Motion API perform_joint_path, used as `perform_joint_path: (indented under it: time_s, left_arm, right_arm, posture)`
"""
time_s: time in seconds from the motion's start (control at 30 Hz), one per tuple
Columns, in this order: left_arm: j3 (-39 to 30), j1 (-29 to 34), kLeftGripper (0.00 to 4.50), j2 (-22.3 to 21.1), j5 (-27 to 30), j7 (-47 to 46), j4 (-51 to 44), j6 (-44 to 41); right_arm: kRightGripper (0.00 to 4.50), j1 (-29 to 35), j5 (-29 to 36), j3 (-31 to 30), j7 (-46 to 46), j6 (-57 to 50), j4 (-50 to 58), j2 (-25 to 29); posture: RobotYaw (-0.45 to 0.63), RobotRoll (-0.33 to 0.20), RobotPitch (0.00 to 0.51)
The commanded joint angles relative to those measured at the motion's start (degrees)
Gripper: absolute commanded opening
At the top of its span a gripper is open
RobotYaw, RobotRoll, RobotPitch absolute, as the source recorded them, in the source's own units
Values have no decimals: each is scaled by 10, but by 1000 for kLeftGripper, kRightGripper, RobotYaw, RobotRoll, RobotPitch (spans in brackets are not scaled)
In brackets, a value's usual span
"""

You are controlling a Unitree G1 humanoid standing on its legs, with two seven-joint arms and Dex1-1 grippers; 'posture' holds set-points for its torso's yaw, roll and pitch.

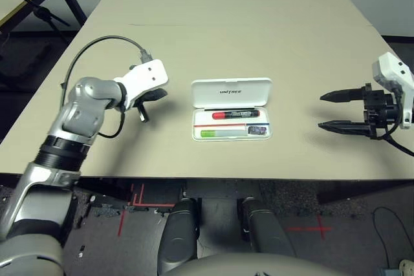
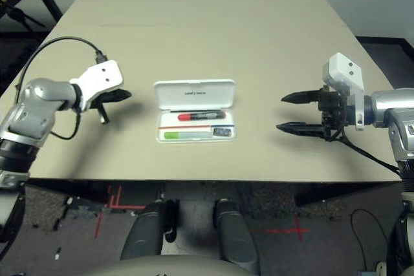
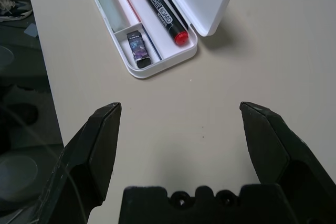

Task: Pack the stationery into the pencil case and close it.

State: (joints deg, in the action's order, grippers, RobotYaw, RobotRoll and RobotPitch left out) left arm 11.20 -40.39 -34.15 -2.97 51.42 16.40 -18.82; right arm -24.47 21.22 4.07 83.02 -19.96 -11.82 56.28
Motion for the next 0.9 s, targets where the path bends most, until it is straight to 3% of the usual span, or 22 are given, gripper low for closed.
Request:
perform_joint_path:
  time_s: [0.03,0.23,0.43,0.7,0.9]
  left_arm:
    - [-12,-14,15,26,14,-13,41,23]
    - [-13,-20,15,62,25,-16,63,34]
    - [-16,-4,15,86,63,13,19,9]
    - [10,43,15,78,106,86,-83,-31]
    - [43,75,15,65,104,118,-127,-48]
  right_arm:
    - [4500,-3,-6,-7,0,6,-1,2]
    - [4500,-2,-7,-7,0,8,-1,5]
    - [4500,3,-9,-6,1,9,1,8]
    - [4500,4,-16,-12,2,14,-5,8]
    - [4500,2,-22,-19,2,19,-9,4]
  posture:
    - [-30,0,100]
    - [-35,0,101]
    - [-34,0,110]
    - [-29,0,117]
    - [-28,0,120]
